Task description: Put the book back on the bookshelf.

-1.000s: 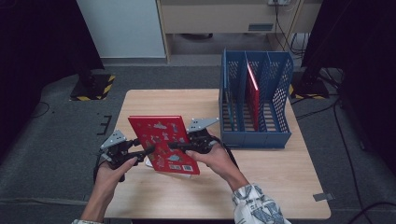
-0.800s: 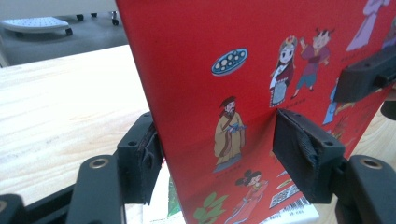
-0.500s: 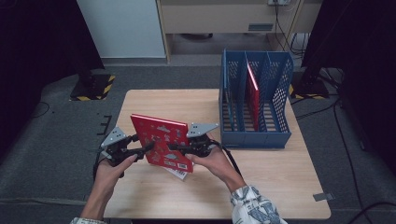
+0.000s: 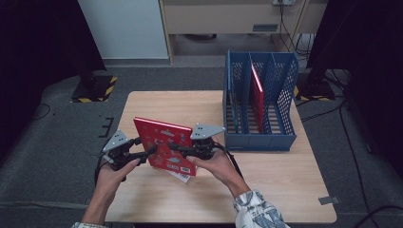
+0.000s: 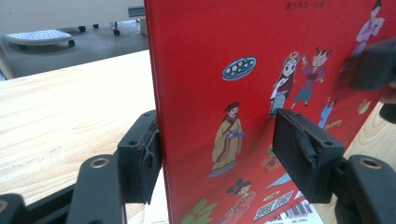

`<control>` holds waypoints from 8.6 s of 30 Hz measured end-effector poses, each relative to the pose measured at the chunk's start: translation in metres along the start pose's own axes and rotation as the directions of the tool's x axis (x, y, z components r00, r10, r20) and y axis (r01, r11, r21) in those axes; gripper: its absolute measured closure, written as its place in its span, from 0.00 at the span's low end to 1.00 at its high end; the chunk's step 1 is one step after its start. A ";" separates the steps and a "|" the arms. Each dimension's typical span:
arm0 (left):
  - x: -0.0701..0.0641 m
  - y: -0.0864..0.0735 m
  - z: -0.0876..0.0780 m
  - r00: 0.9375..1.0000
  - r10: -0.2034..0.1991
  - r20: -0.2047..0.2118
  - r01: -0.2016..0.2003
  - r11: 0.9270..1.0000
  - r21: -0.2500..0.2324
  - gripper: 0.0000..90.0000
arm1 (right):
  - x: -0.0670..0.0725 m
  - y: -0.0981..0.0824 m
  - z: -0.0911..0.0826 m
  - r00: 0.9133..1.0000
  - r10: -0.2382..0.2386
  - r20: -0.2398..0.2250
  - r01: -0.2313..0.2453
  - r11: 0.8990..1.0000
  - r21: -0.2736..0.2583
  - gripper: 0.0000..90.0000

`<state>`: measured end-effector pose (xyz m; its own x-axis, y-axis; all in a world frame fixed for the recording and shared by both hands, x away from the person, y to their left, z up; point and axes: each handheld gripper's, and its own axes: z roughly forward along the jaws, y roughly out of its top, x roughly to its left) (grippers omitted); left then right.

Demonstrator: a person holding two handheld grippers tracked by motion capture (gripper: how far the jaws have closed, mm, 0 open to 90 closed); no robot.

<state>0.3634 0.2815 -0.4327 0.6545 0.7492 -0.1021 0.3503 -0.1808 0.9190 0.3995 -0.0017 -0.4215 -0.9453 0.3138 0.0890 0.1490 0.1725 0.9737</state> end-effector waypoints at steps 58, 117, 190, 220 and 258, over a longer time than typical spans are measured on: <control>-0.007 -0.010 0.004 1.000 0.028 -0.008 -0.027 0.997 0.067 0.19 | -0.001 0.035 -0.004 0.999 0.050 0.002 -0.050 0.996 -0.072 0.88; 0.008 -0.056 0.028 0.997 0.031 -0.070 -0.010 0.961 0.276 0.06 | -0.020 0.046 -0.056 0.976 0.052 0.212 -0.029 0.994 -0.108 0.89; 0.009 -0.063 0.032 0.996 0.052 -0.077 -0.024 0.946 0.323 0.06 | -0.023 0.032 -0.150 0.932 0.106 0.346 -0.063 0.989 -0.133 0.89; 0.008 -0.062 0.031 0.995 0.056 -0.085 -0.025 0.946 0.323 0.06 | -0.012 0.043 -0.217 0.901 0.144 0.410 -0.093 0.986 -0.141 0.89; 0.008 -0.063 0.030 0.994 0.056 -0.090 -0.024 0.946 0.325 0.06 | -0.025 0.071 -0.281 0.805 0.172 0.568 -0.099 0.983 -0.156 0.89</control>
<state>0.3666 0.2798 -0.5030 0.6104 0.7919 -0.0161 0.5331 -0.3956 0.7478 0.3521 -0.2598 -0.2957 -0.5709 0.8122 0.1198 0.1949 -0.0077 0.9808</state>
